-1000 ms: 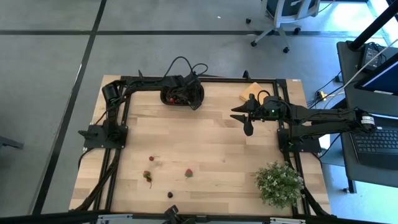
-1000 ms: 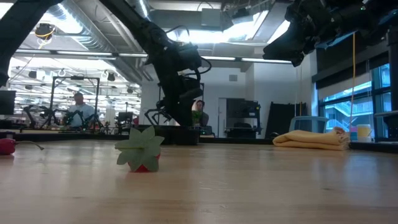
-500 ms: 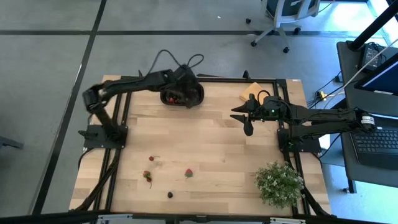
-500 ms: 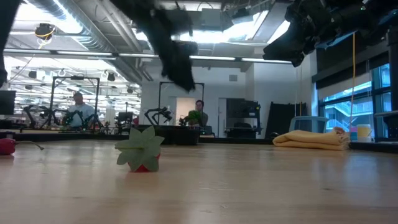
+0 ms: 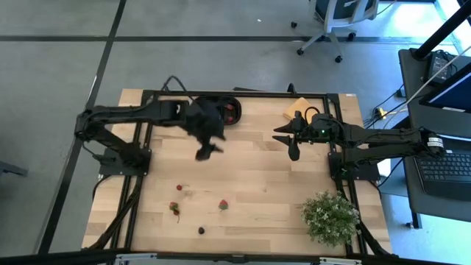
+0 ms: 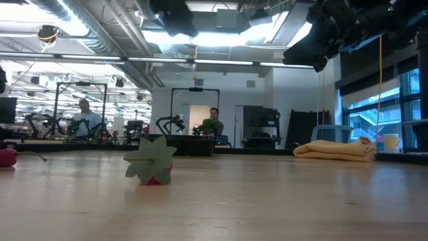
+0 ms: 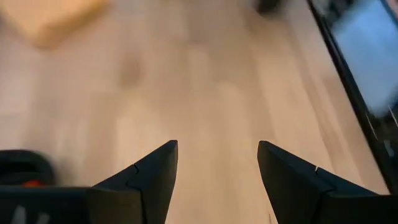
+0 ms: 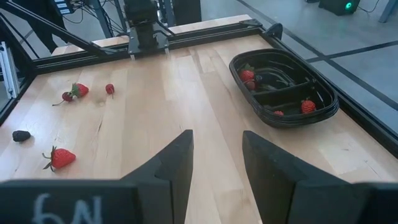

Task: Pick and placing Produce into tupperware
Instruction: Put the right strawberry into the black bin

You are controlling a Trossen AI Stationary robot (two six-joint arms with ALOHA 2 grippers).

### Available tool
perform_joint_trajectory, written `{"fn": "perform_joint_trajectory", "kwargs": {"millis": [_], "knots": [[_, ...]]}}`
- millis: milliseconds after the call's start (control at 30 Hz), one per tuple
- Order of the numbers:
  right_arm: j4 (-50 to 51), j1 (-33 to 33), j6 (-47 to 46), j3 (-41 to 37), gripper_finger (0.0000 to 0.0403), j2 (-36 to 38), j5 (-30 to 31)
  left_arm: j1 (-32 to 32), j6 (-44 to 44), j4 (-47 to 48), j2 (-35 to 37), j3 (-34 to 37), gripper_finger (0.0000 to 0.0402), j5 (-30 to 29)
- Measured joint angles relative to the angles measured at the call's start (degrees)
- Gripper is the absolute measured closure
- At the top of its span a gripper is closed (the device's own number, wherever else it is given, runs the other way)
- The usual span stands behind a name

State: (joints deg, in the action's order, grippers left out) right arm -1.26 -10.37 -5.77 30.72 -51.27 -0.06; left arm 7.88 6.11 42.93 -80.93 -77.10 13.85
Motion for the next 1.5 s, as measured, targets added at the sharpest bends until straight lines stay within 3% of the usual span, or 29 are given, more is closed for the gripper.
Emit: {"fn": "perform_joint_trajectory", "kwargs": {"millis": [233,500,633,767,1000,1500], "knots": [[-0.2,0.0,-0.2,0.0,0.0262,0.0,0.0,-10.0,10.3,2.7,-3.0,0.1,0.0187,-2.8],[-0.7,0.0,-0.2,0.0,0.0262,0.0,0.0,-17.2,14.0,2.4,-10.3,0.1,0.0187,-4.1],[-0.7,0.0,-0.2,0.0,0.0262,0.0,0.0,-20.2,14.8,-0.1,-13.8,0.2,0.0187,-1.6],[-0.5,0.0,-0.2,0.0,0.0262,0.0,0.0,-21.4,20.3,-3.3,-15.2,0.1,0.0187,0.5],[-0.2,0.0,-3.2,0.0,0.0262,0.0,0.0,-22.5,27.5,-3.8,-18.4,0.1,0.0187,-1.9],[0.5,0.0,-6.0,0.0,0.0262,0.0,0.0,-26.2,29.1,-7.3,-27.6,0.1,0.0187,-4.8]]}}
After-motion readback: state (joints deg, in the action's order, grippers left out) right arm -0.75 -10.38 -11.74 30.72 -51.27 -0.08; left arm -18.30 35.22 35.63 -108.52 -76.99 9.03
